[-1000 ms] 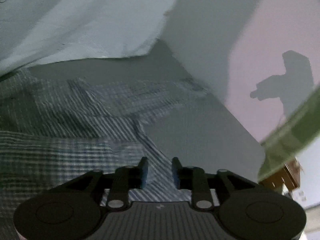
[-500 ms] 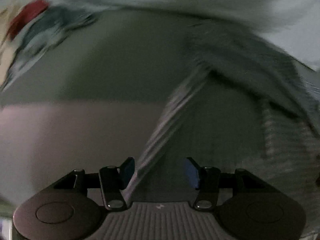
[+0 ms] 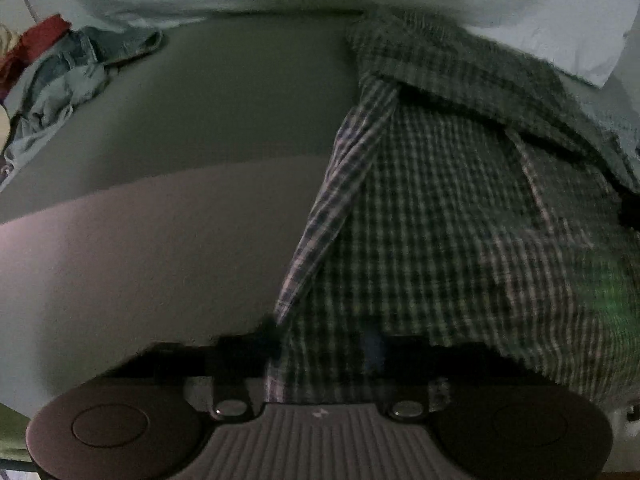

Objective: Fold clothes

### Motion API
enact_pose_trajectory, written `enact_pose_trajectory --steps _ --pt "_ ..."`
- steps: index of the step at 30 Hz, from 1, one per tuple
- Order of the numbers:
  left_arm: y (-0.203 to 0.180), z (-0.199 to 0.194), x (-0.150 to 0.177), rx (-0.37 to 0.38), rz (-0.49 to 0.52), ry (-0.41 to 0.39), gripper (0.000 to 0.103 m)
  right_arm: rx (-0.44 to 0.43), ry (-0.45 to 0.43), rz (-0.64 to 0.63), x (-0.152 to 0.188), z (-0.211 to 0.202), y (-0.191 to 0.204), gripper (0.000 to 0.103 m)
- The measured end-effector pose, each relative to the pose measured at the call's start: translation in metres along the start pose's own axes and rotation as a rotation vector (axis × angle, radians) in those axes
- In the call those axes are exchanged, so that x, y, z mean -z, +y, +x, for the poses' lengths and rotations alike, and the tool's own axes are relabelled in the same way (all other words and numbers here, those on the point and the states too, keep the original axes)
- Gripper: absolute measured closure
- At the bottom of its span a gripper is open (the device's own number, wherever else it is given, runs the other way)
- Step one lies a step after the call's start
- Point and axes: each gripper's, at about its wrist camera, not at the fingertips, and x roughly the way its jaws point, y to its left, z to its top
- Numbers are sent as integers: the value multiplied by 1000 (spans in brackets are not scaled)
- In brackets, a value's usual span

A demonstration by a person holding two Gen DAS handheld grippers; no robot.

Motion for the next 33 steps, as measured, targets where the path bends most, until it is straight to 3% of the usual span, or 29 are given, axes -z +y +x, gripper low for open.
enact_pose_trajectory --steps 1,2,3,5,8,12,16,17,18,19,21,23,25,28,33 --pt "2 2 -2 -2 -6 -1 100 -19 10 13 0 1 -2 57" --pt "0 3 -4 -16 -2 -2 100 -39 19 23 -1 2 -3 82" --pt "-3 3 -6 -33 -2 -3 101 -60 25 21 1 4 -4 91" --pt "-7 -6 -10 -53 -38 -14 101 -84 9 23 4 6 -7 96" --pt "-19 -40 -20 -67 -99 -55 101 -54 -56 55 8 2 -30 98" --pt "-56 -93 -36 36 -165 -89 101 90 -128 111 16 -1 -90 99" --pt "-116 -76 -32 100 -103 0 93 148 -94 272 28 30 -157 97" --pt "-131 -70 -30 115 -87 25 82 139 -72 298 31 40 -164 89" --pt "-146 -65 -29 130 -70 49 79 124 -37 306 33 53 -166 83" --pt "-155 -59 -24 140 -59 81 78 113 -13 309 37 64 -164 75" --pt "-160 -58 -14 138 -41 94 73 66 -4 331 45 60 -156 69" --pt "-156 -64 -3 108 -16 67 51 -12 -28 360 58 42 -139 55" --pt "-146 -67 4 62 -14 49 39 -85 -41 351 71 22 -115 54" --pt "-127 -69 14 -11 -18 25 38 -175 -49 305 95 -17 -74 54" --pt "-79 -63 17 8 -187 -17 39 -296 -51 312 108 -72 -36 54"
